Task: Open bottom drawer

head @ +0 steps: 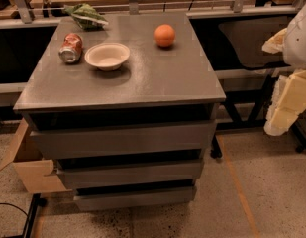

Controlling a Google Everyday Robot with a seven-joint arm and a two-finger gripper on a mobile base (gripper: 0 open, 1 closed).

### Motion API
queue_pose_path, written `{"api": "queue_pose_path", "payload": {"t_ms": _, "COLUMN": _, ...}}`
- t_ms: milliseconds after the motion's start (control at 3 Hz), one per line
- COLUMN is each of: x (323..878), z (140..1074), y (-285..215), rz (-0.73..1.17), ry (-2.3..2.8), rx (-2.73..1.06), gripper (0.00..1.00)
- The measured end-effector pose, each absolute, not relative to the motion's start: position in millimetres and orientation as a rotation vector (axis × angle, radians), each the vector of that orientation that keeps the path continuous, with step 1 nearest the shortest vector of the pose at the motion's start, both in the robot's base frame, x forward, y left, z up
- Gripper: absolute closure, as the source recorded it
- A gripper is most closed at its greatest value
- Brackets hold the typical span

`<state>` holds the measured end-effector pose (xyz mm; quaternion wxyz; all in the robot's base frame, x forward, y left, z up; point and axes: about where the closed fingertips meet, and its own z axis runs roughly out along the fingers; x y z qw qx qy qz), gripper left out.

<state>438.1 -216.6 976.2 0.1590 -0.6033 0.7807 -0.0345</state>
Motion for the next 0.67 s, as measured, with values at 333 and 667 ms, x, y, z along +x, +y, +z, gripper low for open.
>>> {"api": "queue_pose_path", "payload": {"t_ms": 333, "x": 438.1, "z": 976.2, "y": -216.6, "rz": -0.099, "ry": 2.232, "rx": -1.725, "gripper": 0.0}}
{"api": "queue_pose_path", "payload": {"t_ms": 667, "x": 432.0, "z": 946.1, "y": -216.6, "rz": -0.03, "ry": 2.209, "rx": -1.755, "gripper": 0.0}}
